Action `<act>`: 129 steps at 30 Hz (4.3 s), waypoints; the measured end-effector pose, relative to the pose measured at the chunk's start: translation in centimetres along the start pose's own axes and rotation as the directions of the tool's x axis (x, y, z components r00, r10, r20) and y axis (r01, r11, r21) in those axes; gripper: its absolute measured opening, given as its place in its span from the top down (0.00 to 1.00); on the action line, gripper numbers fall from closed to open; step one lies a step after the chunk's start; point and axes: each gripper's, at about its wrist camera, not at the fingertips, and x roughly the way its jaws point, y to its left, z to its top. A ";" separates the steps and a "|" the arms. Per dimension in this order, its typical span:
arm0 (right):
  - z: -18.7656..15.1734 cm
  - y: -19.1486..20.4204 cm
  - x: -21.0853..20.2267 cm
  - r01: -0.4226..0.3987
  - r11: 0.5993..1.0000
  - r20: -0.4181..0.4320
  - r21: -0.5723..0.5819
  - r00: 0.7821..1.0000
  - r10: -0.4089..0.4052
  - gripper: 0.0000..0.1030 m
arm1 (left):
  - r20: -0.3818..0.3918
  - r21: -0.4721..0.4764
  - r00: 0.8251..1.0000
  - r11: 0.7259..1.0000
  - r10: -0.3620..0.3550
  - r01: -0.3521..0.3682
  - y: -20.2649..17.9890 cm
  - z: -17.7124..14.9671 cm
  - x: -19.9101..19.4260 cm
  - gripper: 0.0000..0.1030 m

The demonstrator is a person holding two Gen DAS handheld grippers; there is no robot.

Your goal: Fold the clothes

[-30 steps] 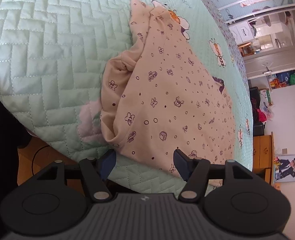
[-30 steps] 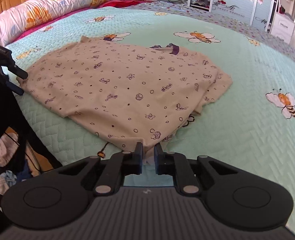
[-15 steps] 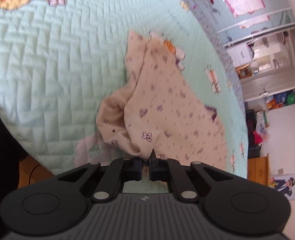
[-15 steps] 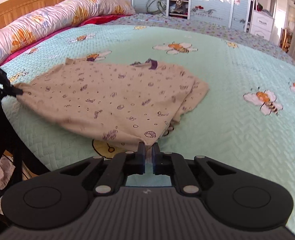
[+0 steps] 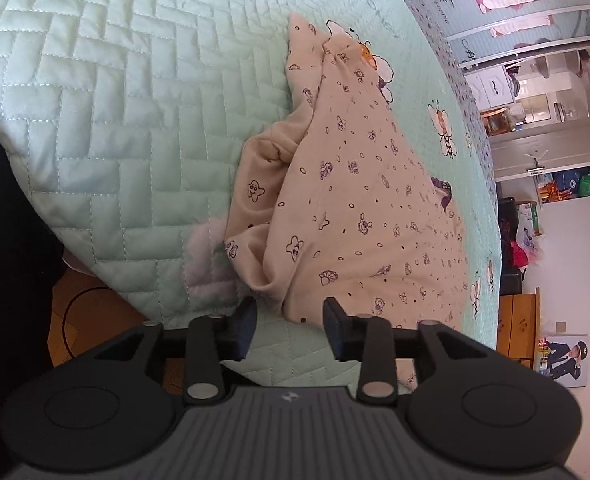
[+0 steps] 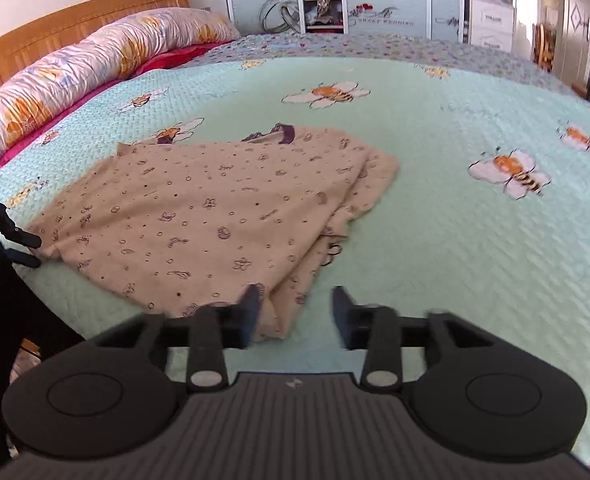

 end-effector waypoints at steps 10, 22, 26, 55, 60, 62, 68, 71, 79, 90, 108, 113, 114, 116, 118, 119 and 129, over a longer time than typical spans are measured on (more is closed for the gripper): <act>-0.6 2.0 4.9 0.008 1.000 -0.138 0.012 0.990 -0.006 0.63 | 0.063 -0.090 0.998 0.996 0.005 0.001 2.0 1.3 -1.2 0.53; -0.6 -1.8 1.8 0.058 0.976 -0.114 0.212 0.993 -0.035 0.62 | 0.059 -0.013 0.997 0.999 0.047 -0.046 1.3 0.9 -2.4 0.72; 1.1 -3.4 0.8 0.037 0.954 0.004 0.298 0.999 -0.040 0.29 | 0.139 0.040 0.986 0.994 0.091 -0.097 0.4 2.3 -3.3 0.46; 7.2 -8.4 8.2 0.025 0.880 0.039 0.475 0.998 -0.050 0.41 | 0.224 0.198 0.962 0.959 0.156 -0.202 -5.8 11.4 1.5 0.47; 6.5 -6.4 6.2 -0.009 0.915 -0.072 0.402 0.997 0.041 0.41 | 0.186 0.301 0.982 0.949 0.032 -0.088 -7.4 7.7 -1.4 0.45; 4.2 -6.3 3.7 -0.048 0.905 -0.091 0.423 0.991 0.095 0.41 | 0.147 0.316 0.989 0.948 -0.001 -0.046 -6.8 5.3 -2.4 0.45; -4.1 -7.5 1.1 -0.147 0.672 -0.033 0.726 0.968 0.247 0.41 | 0.066 0.143 0.997 0.989 0.029 -0.038 -1.4 0.8 -2.3 0.45; -6.2 -8.1 2.7 -0.195 0.470 0.072 0.861 0.961 0.269 0.40 | 0.047 -0.014 0.999 1.000 0.025 -0.024 0.4 0.5 -1.6 0.44; -6.0 -6.7 4.9 -0.232 0.339 0.160 0.912 0.960 0.228 0.49 | 0.033 -0.190 0.999 0.981 -0.024 0.030 0.6 1.2 1.3 0.38; -4.8 -5.2 0.2 -0.093 0.480 0.064 0.872 0.995 0.077 0.95 | 0.036 -0.127 0.999 0.992 0.004 0.001 0.5 0.5 0.6 0.94; 3.6 4.2 1.0 -0.173 0.808 0.135 0.563 0.984 0.116 0.55 | 0.222 0.112 0.975 0.993 0.017 -0.043 -3.2 4.3 -4.0 0.51; 7.5 9.5 6.9 -0.136 0.907 0.066 0.400 0.991 0.120 0.42 | 0.230 0.475 0.971 0.864 0.060 -0.166 -11.0 2.1 0.6 0.37; 8.0 10.0 8.4 -0.133 0.908 0.047 0.397 0.991 0.125 0.42 | 0.229 0.532 0.970 0.823 0.084 -0.197 -12.0 1.7 2.3 0.36; 8.7 10.5 11.1 -0.128 0.919 0.017 0.373 0.991 0.131 0.42 | 0.230 0.614 0.963 0.746 0.142 -0.257 -13.2 0.9 5.5 0.36; 8.5 10.3 13.1 -0.055 0.953 -0.049 0.299 0.996 0.073 0.41 | 0.221 0.641 0.951 0.703 0.217 -0.309 -12.3 1.5 8.3 0.37; 8.3 10.1 14.1 -0.018 0.966 -0.080 0.259 0.996 0.040 0.40 | 0.206 0.618 0.956 0.730 0.207 -0.291 -11.4 2.1 8.1 0.44; 9.1 5.2 10.3 -0.061 0.932 0.036 0.358 0.998 0.052 0.39 | 0.228 0.494 0.970 0.848 0.087 -0.193 -8.7 4.8 3.5 0.37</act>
